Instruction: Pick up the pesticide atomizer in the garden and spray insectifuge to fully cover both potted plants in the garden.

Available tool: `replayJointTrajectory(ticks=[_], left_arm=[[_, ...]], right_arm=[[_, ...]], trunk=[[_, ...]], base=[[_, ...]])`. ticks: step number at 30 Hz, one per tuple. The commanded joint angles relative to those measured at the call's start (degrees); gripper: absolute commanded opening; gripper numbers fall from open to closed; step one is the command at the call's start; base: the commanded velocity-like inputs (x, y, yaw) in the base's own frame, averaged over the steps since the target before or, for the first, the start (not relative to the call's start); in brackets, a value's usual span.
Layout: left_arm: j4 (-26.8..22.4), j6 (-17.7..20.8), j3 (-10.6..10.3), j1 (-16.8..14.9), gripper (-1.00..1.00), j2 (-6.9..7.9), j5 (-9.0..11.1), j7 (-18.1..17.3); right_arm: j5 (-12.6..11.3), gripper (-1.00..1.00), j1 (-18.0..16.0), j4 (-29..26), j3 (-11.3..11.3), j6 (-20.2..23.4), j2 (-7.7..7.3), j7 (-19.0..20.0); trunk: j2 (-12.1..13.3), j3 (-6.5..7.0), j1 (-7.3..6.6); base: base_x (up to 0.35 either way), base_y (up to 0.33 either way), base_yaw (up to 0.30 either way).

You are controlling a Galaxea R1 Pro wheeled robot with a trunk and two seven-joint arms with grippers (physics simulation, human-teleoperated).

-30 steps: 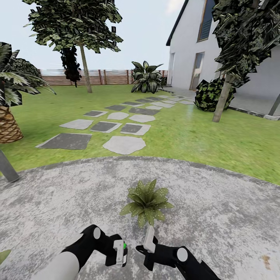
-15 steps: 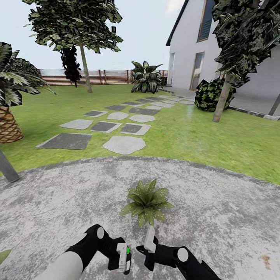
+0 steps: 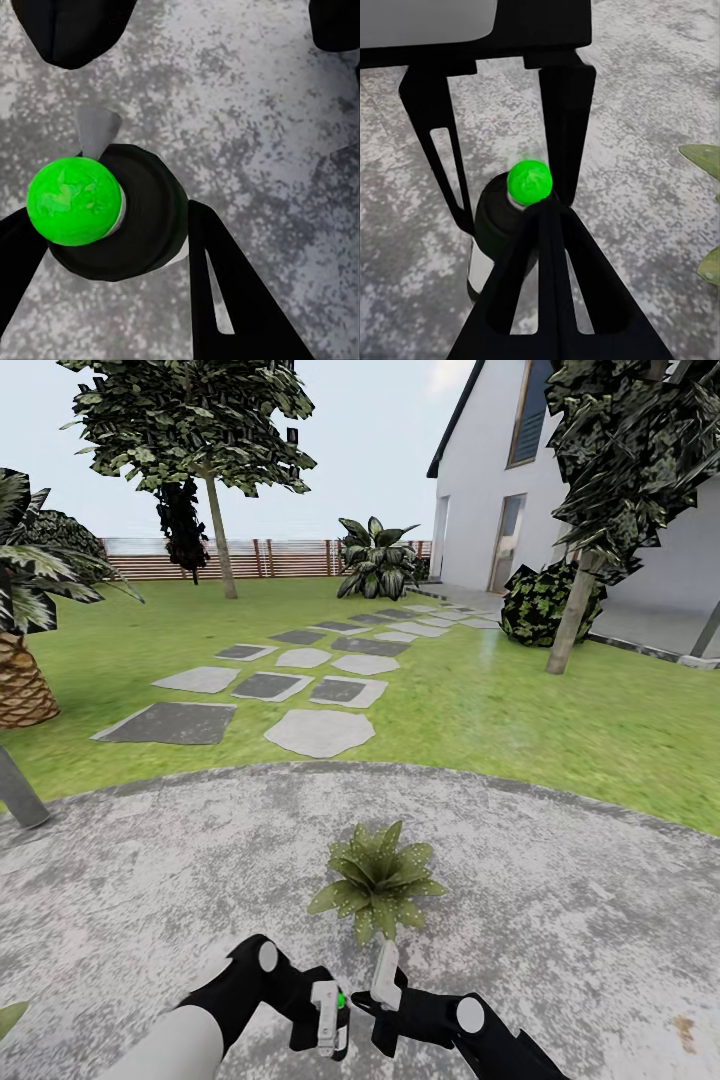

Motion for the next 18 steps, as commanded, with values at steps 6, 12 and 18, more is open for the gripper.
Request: replayJointTrajectory(ticks=[6,12,18], left_arm=[[-0.07,-0.48,0.03,-0.01,-1.00,-0.39,-0.38,-0.16],[-0.07,-0.44,0.00,-0.01,-1.00,-0.42,-0.38,-0.16],[-0.07,-0.44,-0.11,-0.01,-1.00,-0.49,-0.38,-0.12]], right_arm=[[0.60,-1.00,-0.03,-0.03,0.00,-0.38,-0.04,-0.07],[0.60,-1.00,-0.03,-0.03,0.00,-0.38,-0.09,-0.07],[0.61,-1.00,-0.03,-0.03,0.00,-0.38,-0.10,-0.07]], trunk=[[-0.02,-0.05,-0.01],[-0.02,-0.05,-0.01],[-0.02,-0.05,-0.01]], base=[[0.000,0.000,0.000],[0.000,0.000,0.000],[0.000,0.000,0.000]])
